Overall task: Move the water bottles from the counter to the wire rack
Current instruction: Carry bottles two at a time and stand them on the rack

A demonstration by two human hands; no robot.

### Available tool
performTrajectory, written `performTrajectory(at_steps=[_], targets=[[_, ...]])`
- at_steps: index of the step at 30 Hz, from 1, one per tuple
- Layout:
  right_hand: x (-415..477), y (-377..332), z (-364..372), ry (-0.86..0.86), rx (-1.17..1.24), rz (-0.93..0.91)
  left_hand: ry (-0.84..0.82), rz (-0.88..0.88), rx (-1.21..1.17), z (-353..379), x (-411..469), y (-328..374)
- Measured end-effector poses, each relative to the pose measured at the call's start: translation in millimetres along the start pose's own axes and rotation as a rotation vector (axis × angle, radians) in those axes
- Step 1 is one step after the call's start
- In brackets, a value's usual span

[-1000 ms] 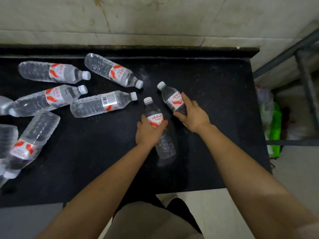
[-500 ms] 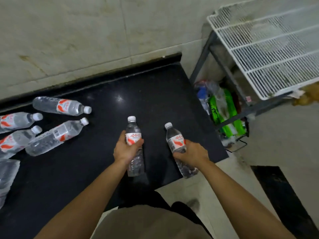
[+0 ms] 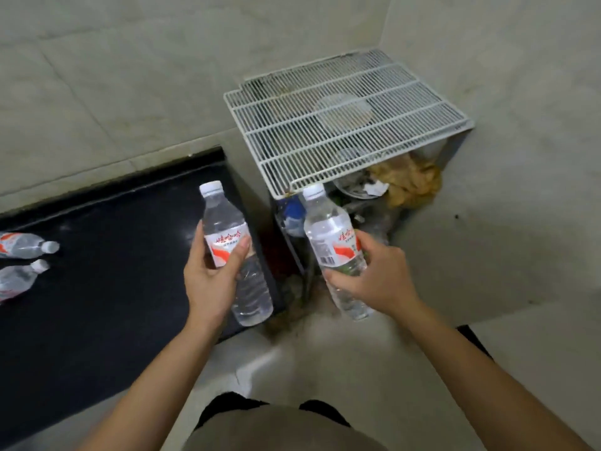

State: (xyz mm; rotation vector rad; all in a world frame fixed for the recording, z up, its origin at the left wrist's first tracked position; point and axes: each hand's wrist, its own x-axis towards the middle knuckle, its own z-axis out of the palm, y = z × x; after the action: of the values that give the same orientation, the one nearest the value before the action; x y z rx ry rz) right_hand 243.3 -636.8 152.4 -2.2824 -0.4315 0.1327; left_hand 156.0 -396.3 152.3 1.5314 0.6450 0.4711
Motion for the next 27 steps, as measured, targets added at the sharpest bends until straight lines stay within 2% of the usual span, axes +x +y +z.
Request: performTrajectory(at_steps=[5,11,18,21,25,27], targets=[[34,5,-79,0.242,0.227,-0.040,-0.012,0.218,0.036,68,7,73],[109,1,-137,0.362,0.285,-0.058,-0.038,0.341,0.048,120,47,126],[210,17,-168,0.290,0.203,-0.043,-0.024,0.385,-0.083,182,125,135],[249,33,-176,0.210,0.141,-0.068,0.001,0.389,-0.095,211,156,134],[294,52,-182,0.108,0.012,-0.130,0.015,0.330,-0.083,239,185,122],[307,62,-183,0.003,-0.047,-0.126,0.028,0.277,-0.035,248,188,107]])
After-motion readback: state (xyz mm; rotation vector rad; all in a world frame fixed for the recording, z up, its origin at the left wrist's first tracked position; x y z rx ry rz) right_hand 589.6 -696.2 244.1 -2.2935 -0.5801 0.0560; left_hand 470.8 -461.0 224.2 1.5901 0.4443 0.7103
